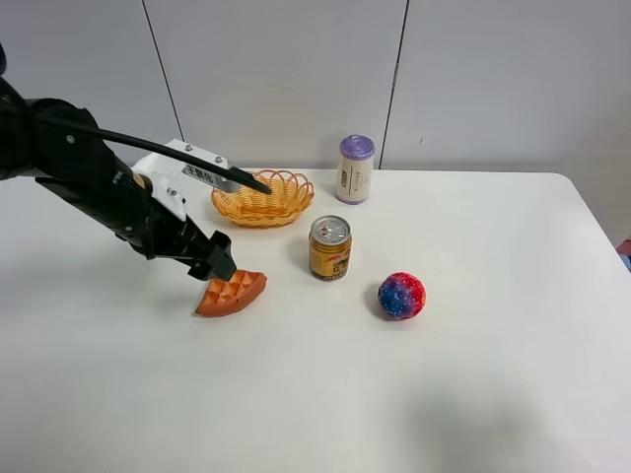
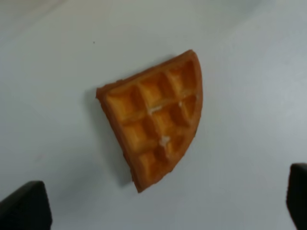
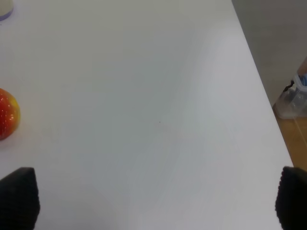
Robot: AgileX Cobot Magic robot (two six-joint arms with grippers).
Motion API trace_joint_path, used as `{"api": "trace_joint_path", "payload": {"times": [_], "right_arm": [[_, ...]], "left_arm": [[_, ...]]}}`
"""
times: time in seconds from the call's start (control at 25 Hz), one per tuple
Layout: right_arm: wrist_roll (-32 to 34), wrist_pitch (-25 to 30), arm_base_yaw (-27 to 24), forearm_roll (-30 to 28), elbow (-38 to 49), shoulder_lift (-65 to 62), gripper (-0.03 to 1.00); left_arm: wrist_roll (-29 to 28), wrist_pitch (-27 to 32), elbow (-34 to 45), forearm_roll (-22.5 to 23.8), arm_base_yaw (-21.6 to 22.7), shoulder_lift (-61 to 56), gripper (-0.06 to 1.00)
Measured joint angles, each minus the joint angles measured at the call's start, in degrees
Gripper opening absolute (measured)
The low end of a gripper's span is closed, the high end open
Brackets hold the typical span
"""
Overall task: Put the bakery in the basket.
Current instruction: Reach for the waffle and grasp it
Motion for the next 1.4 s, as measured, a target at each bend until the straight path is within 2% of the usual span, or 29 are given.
{"api": "trace_joint_path", "payload": {"times": [0.16,0.32,0.48,0.8,1.4], "right_arm": [[0.0,0.0,0.0,0.0,0.0,0.0,0.99],[0.0,0.0,0.0,0.0,0.0,0.0,0.99],[0.0,0.0,0.0,0.0,0.0,0.0,0.99],[0.0,0.0,0.0,0.0,0.0,0.0,0.99],[0.0,0.0,0.0,0.0,0.0,0.0,0.99]], "left_arm": [[2.13,-1.25,0.0,-0.05,-0.59,2.44,0.99],[7.37,-2.84,0.0,-0.11,-1.51,5.35,0.99],[9.24,-5.17,-0.05,-0.05,-1.51,6.6,0.99],[10.0,-9.34,-0.05,2.3,-1.51,8.84,0.99],[10.15,-12.25,-0.05,2.31,-1.51,15.6,0.99]]}}
